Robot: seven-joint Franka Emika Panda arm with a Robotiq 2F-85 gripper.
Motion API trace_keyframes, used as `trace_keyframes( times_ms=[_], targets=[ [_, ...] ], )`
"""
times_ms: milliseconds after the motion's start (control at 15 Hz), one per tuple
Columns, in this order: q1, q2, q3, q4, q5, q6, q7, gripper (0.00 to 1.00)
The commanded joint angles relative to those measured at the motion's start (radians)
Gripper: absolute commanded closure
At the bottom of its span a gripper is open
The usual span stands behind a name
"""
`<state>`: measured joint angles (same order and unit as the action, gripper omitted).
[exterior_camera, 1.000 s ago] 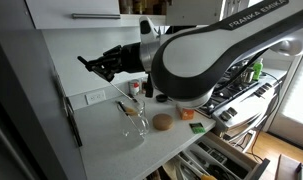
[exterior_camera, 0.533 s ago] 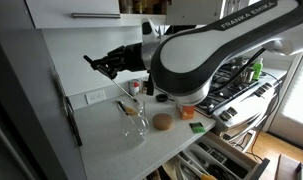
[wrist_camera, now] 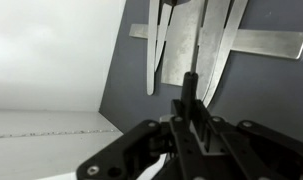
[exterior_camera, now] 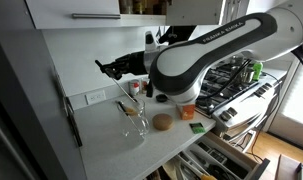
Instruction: Remove two skewers from the open drawer and put them in the glass jar
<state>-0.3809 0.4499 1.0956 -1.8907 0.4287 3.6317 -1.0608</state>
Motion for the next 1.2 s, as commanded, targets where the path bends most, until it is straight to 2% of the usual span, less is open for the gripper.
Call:
trace_keyframes(
  times_ms=[0, 467, 1133],
  targets=[
    [-0.044, 0.055, 0.033, -0.033, -0.028, 0.043, 0.031, 0.96],
    [-0.085, 0.127, 0.063, -0.090, -0.017, 0.100, 0.071, 0.96],
    [-0.098, 0.157, 0.053, -0.153, 0.008, 0.182, 0.121, 0.96]
  ],
)
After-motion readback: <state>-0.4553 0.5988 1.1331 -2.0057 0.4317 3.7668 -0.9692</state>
